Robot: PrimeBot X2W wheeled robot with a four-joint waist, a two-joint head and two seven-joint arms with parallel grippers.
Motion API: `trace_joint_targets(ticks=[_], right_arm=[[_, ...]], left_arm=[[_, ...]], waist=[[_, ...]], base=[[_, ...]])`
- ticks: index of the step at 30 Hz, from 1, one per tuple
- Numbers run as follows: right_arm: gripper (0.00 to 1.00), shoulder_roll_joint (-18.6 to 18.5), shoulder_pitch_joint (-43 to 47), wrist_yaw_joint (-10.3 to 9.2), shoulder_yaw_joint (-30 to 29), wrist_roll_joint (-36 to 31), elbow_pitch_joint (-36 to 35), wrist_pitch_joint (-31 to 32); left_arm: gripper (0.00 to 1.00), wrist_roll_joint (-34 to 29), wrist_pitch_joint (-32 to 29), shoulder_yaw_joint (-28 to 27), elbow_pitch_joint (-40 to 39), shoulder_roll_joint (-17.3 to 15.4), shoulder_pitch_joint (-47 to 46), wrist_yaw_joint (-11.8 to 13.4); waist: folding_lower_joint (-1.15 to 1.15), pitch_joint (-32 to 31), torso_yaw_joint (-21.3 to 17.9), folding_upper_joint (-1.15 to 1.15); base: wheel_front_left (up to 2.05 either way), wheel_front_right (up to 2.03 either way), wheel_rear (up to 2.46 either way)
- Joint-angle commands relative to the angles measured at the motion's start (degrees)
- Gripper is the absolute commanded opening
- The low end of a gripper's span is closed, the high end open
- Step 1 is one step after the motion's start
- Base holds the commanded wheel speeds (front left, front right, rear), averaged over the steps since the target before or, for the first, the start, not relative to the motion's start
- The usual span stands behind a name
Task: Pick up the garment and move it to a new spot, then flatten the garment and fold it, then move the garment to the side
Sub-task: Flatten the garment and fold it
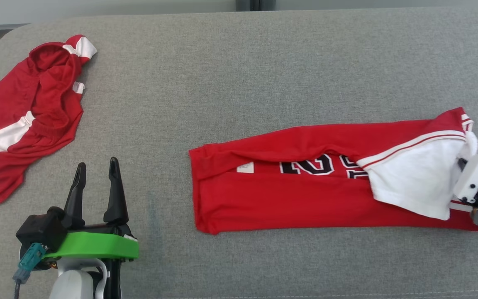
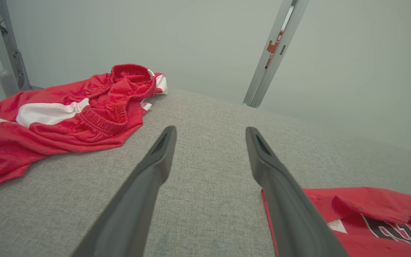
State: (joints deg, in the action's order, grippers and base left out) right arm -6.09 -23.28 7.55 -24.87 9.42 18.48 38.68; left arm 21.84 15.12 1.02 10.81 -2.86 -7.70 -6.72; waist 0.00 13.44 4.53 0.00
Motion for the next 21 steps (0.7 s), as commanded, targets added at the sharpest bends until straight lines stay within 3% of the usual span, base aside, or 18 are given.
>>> trace_joint_targets(ticks=[1,6,11,15,21], right_arm=[[0.00,-1.20,0.90,-0.11,-1.49,-1.07,-1.06,-0.12],[0.00,-4.11,1.99,-0.10,-6.77,-5.61,-5.45,-0.71],[0.00,-2.70,3.73,-0.09,-7.03,-7.73,-10.00,0.81],[0.00,-0.80,5.86,-0.07,-0.33,-6.73,-14.37,1.12],[0.00,1.33,7.49,-0.06,14.22,-3.69,-17.36,2.05]], left_arm=[[1.00,-0.31,0.02,-0.09,0.06,-0.08,-0.29,0.19],[1.00,-0.94,0.02,0.12,0.40,-0.08,0.04,0.04],[1.00,-1.24,0.02,0.50,1.01,-0.08,0.84,0.01],[1.00,-1.52,0.02,0.47,1.34,-0.08,1.71,0.25],[1.00,-1.89,0.02,0.28,2.03,-0.09,1.81,0.25]], waist=[[0.00,-0.41,-0.32,0.00],[0.00,-1.20,-0.68,0.00],[0.00,-2.56,-0.72,0.00],[0.00,-3.52,-1.14,0.00],[0.00,-4.83,-1.09,0.00]], base=[[0.00,0.00,0.00],[0.00,0.00,0.00],[0.00,0.00,0.00],[0.00,0.00,0.00],[0.00,0.00,0.00]])
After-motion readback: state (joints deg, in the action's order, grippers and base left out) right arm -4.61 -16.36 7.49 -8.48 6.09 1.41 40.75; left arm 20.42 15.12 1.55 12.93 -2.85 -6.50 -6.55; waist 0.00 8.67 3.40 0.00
